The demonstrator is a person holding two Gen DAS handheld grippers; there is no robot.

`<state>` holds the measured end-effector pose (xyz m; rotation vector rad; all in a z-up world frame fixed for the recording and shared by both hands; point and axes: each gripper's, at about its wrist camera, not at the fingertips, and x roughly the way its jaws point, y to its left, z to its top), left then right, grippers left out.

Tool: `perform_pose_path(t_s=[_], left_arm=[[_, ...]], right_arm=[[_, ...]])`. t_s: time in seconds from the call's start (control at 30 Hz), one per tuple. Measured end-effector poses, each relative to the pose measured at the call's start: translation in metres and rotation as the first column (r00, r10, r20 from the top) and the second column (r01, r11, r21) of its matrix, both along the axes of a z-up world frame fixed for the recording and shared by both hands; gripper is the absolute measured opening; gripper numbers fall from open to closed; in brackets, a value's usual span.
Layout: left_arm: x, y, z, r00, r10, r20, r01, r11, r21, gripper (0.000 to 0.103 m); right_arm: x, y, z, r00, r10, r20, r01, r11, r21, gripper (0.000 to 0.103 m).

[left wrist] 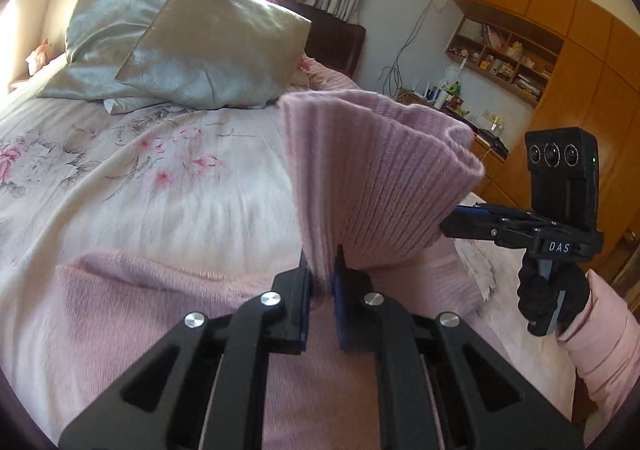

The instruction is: Fold small clothes

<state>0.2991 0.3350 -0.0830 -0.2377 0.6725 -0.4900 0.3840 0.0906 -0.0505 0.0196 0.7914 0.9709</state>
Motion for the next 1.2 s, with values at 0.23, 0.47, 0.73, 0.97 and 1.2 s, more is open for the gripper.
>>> perform_pose_path(t_s=[0.23, 0.47, 0.73, 0.97, 1.2], left_arm=[[-0.078, 0.012, -0.029, 0.997, -0.041, -0.061, 0.047, 0.994, 0.094, 0.015], [-0.049, -0.023, -0.012, 0.997, -0.001, -0.081, 0.008, 0.997, 0.077, 0.021], [-0.035, -0.043, -0.069, 0.971, 0.026, -0.236, 0.021, 0.981, 0.19, 0.022], [-0.048, -0.031, -0.062, 0.956, 0.095, -0.276, -0.059, 0.989, 0.134, 0.023], [-0.191, -0.003, -0.043, 0.937, 0.238, -0.256, -0.191, 0.962, 0.193, 0.04]], right_arm=[[-0.069, -0.028, -0.034, 0.999, 0.016, -0.048, -0.023, 0.991, -0.135, 0.029], [-0.056, 0.005, -0.043, 0.992, -0.058, -0.116, 0.042, 0.99, -0.132, 0.029], [-0.048, 0.003, -0.094, 0.956, -0.196, -0.22, 0.127, 0.948, -0.291, 0.024], [-0.057, -0.016, -0.09, 0.934, -0.243, -0.261, 0.188, 0.958, -0.218, 0.033], [-0.205, -0.072, -0.056, 0.946, -0.282, -0.159, 0.261, 0.955, -0.142, 0.052]])
